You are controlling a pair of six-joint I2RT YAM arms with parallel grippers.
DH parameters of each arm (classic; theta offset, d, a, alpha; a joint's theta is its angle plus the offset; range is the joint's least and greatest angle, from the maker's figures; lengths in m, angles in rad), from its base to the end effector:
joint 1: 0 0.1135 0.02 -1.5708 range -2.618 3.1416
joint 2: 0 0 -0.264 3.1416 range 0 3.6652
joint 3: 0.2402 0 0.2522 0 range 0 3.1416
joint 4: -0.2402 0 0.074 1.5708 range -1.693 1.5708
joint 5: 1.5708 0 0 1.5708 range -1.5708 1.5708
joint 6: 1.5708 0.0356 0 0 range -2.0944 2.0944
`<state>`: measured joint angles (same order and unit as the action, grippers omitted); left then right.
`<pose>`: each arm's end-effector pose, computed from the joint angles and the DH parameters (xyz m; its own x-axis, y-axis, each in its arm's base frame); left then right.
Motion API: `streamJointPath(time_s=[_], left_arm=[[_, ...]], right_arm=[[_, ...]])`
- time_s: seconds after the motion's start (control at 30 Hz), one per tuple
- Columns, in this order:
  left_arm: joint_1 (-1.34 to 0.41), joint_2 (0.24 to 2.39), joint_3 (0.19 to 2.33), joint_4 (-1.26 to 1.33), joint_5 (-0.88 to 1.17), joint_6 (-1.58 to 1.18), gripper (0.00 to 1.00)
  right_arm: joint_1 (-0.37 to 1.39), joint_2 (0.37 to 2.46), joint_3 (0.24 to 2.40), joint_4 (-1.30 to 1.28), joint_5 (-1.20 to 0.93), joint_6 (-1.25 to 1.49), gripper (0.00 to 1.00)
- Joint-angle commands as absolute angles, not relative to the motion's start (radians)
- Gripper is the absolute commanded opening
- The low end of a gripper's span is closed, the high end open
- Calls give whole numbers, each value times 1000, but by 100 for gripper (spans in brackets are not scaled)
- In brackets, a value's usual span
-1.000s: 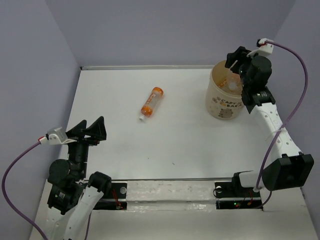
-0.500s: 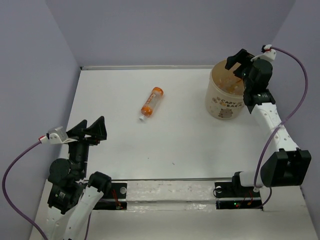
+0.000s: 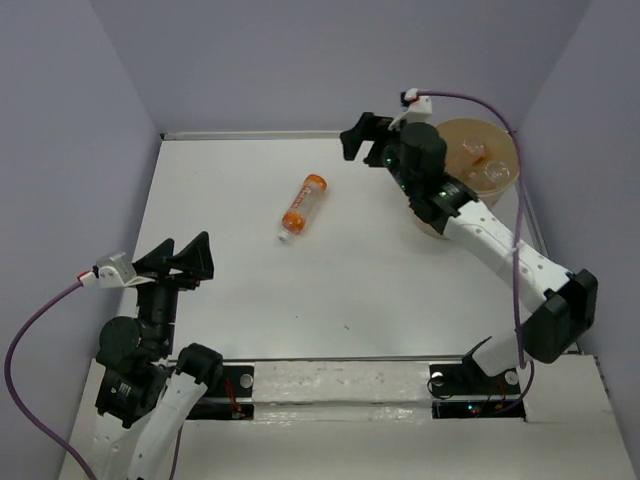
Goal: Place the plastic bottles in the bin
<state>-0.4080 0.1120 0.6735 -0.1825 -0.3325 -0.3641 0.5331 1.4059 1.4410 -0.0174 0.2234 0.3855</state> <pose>0.0350 -0.0025 0.3641 0.2829 -0.4890 -0.8251 0.2113 0.8709 -0.4437 0.2866 0.1599 0.4444 -0.1005 0.3665 -0.9250 -0.2882 0.8791 0.3796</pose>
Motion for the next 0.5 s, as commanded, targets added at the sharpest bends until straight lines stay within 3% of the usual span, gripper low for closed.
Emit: streamJointPath(time_s=[0.0,0.27,0.47], left_arm=[[-400,133,678,-133,-328,-345,99],[-402,118,680,-138,-327,-347,99],[-417,98,680,-140,-330,-345,99]], right_arm=[[687,1604,1447,-5,472,489,100],[712,1959,1629,3,528,713,100],[712,2227,1900,-170,528,753,100]])
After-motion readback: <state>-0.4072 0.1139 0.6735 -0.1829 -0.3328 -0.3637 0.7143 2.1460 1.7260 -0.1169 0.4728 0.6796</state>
